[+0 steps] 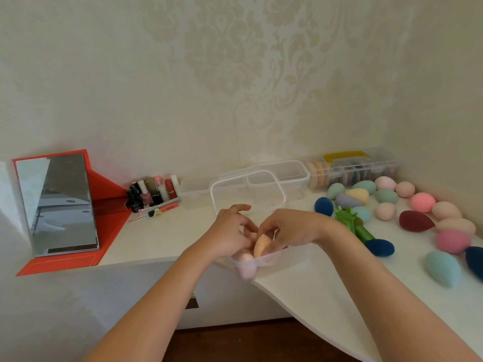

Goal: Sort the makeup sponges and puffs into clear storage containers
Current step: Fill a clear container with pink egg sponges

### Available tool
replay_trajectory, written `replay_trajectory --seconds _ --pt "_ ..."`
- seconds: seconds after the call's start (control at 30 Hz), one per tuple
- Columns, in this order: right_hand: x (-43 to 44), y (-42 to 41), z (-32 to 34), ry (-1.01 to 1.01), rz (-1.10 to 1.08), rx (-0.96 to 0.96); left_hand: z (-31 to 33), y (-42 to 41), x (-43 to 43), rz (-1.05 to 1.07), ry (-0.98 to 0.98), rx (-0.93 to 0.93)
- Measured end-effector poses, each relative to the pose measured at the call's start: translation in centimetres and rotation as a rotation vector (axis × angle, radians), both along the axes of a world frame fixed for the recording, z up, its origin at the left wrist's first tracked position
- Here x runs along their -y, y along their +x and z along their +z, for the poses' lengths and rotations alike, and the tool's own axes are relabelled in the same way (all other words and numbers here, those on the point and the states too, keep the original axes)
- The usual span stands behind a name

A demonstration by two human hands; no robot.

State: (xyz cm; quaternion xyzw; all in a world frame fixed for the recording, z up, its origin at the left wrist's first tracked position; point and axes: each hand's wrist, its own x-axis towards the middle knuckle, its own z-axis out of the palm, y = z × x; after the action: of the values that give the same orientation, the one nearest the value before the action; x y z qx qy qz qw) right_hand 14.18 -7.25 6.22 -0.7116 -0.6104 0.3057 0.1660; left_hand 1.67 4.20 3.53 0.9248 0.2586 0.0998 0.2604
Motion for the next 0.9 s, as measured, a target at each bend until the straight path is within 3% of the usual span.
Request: replay_trajectory --seconds 0.13,0.2,0.37,0.7,0.83,0.9 --pt "-1.2 -1.5 -0.3 -0.016 0.032 0.293 -0.2 0.0 -0.1 0.008 0.016 0.003" --pt "-1.2 -1.5 -0.5 -0.025 0.013 0.273 -0.2 0.0 -0.2 -0.001 0.024 -0.009" --pt "0.6 -0.6 0.3 -0.068 0.002 -0.008 -0.1 -0.2 -0.1 -0.009 -0.006 0.001" --pt "-1.4 -4.1 0.6 -0.049 -0.023 0.395 -0.1 -0.3 -0.8 -0.05 -0.094 -0.061" --pt "-0.8 -3.7 1.1 -0.112 -0.016 0.322 0.8 -0.8 -1.1 -0.096 -0.314 -0.102" --pt "-0.3 -2.8 2.0 -0.149 -0.011 0.269 1.1 -0.9 -0.7 -0.088 -0.302 -0.117"
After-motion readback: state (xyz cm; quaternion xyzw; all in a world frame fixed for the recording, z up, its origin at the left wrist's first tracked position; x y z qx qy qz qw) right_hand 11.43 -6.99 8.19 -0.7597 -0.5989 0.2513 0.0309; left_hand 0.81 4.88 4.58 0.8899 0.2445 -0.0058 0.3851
